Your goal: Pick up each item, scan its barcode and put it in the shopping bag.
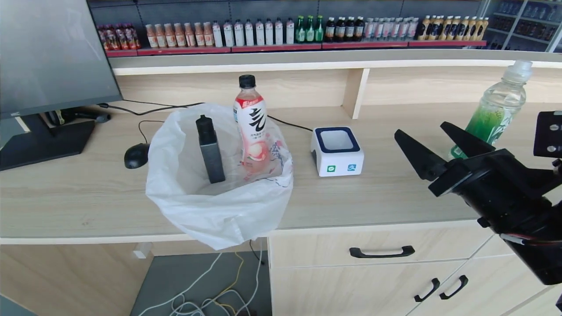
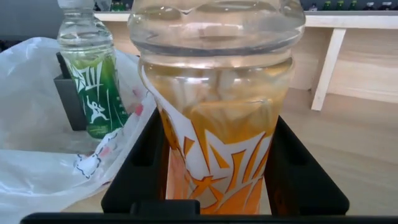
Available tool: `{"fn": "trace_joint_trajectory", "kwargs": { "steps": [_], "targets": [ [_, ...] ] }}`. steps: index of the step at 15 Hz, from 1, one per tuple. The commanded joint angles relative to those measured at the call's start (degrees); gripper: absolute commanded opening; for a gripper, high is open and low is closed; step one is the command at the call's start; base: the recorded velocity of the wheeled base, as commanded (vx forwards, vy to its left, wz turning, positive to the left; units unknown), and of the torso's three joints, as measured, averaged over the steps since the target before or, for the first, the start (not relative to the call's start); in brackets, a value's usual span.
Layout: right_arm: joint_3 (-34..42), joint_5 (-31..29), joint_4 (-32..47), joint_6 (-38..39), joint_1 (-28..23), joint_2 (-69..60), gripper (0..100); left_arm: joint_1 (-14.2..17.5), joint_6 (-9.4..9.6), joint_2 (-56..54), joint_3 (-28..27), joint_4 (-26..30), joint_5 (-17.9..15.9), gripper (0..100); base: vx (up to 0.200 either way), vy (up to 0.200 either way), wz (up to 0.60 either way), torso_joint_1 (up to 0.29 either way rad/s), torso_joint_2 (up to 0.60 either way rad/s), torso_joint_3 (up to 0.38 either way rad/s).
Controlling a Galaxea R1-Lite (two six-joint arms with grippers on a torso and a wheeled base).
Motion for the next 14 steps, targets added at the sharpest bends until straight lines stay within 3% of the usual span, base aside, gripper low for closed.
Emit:
{"fn": "trace_joint_trajectory", "kwargs": {
  "steps": [1,14],
  "targets": [
    [0.3,0.0,-0.1,0.0,-0.3,-1.1,100,0.0,-0.02,0.0,0.0,0.0,0.0,100,0.0,-0.2,0.0,-0.002,0.0,-0.002],
    [3.6,0.0,-0.1,-0.3,-0.3,-4.8,100,0.0,-0.2,0.0,0.0,0.0,0.0,100,0.0,-0.2,0.0,0.002,0.0,0.002]
  ]
}}
